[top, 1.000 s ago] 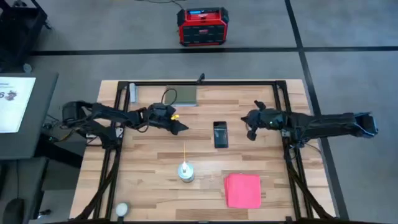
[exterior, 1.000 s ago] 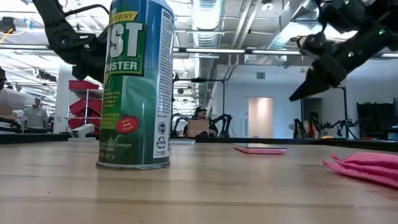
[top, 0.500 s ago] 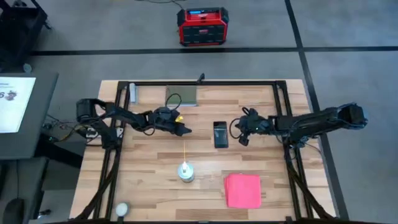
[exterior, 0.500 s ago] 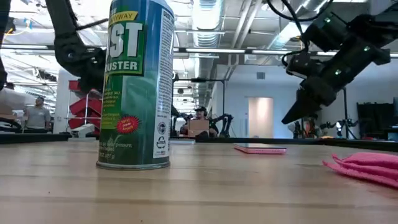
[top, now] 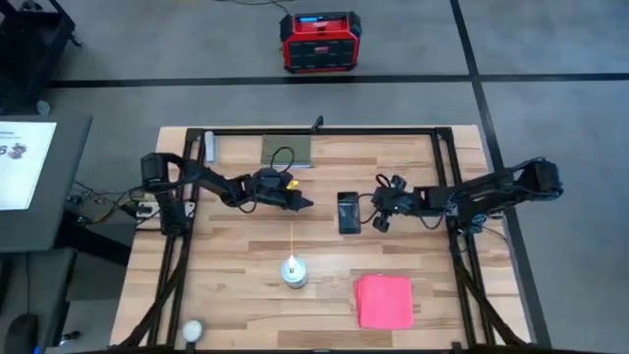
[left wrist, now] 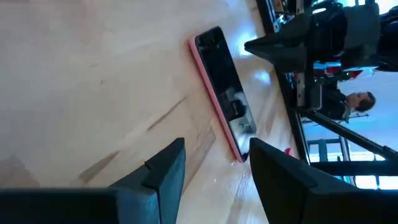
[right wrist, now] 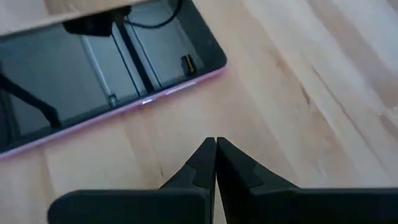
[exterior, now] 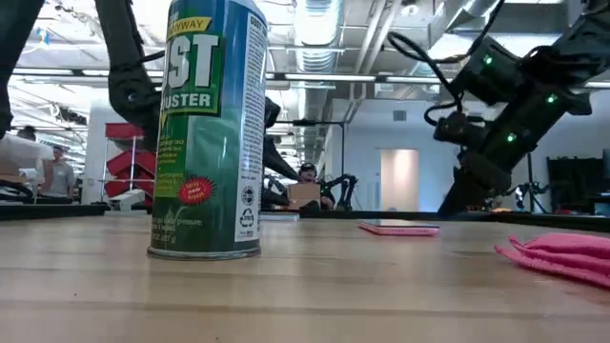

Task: Apply microfiber cloth
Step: Spray the front of the pink cellphone with the white spray bottle

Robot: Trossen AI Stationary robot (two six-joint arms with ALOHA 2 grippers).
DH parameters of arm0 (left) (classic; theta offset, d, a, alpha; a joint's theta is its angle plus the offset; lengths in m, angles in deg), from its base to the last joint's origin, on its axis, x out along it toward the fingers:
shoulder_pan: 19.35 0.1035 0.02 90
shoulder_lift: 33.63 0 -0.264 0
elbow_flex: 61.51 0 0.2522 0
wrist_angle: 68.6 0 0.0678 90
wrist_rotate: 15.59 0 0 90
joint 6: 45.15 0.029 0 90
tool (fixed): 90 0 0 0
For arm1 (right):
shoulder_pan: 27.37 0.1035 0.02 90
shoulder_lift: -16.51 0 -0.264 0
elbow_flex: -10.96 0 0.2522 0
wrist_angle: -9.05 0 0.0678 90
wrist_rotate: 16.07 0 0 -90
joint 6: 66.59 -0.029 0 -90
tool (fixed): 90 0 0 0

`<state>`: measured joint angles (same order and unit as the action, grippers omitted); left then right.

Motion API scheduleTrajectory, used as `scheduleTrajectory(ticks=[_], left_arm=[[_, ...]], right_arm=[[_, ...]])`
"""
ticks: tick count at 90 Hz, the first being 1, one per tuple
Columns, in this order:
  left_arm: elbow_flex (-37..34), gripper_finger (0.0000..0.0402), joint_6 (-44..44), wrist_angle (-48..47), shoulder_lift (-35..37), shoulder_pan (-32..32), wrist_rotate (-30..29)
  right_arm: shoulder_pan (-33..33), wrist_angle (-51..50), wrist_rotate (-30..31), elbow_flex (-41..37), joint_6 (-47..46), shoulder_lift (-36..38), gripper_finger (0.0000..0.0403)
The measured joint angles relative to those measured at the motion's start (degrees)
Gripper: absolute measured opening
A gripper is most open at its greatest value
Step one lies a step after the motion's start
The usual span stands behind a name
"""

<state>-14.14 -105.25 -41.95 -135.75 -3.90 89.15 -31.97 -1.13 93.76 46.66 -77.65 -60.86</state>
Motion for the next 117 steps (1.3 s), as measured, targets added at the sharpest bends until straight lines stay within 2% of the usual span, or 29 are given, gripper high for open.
scheduleTrajectory(ticks=[14,29,47,64,77,92,107,117], left_arm=[[2.12,0.0154,2.22,-9.14,0.24,-0.03,0.82],[3.28,0.0154,3.10,-12.06,0.23,-0.03,0.55],[3.58,0.0154,4.96,-20.02,0.23,0.37,-0.46],[3.49,0.0154,4.18,-16.69,0.12,0.37,-4.94],[3.50,0.0154,3.46,-12.93,0.08,0.37,-5.58],[4.42,0.0154,3.85,-13.12,-0.03,0.26,-6.26],[4.58,0.0154,3.44,-15.33,-1.00,0.26,-5.93],[4.81,0.0154,0.32,-14.00,-3.09,0.33,-2.38]], right_arm=[[2.40,-0.69,-0.70,2.29,-0.15,-1.91,0.0000],[4.69,-1.99,-5.01,5.52,-0.99,-2.24,0.0000],[6.21,-6.79,-4.68,6.51,-2.21,-2.24,0.0000],[5.90,-8.61,-1.87,6.51,-3.05,-3.87,0.0000],[4.93,-7.27,-2.47,6.73,-3.06,-7.79,0.0000],[4.44,-3.29,-3.51,7.02,-2.66,-9.76,0.0000],[4.30,-3.33,-4.33,8.60,-1.49,-10.02,0.0000],[4.03,-3.16,-5.16,9.37,-0.66,-10.26,0.0000]])
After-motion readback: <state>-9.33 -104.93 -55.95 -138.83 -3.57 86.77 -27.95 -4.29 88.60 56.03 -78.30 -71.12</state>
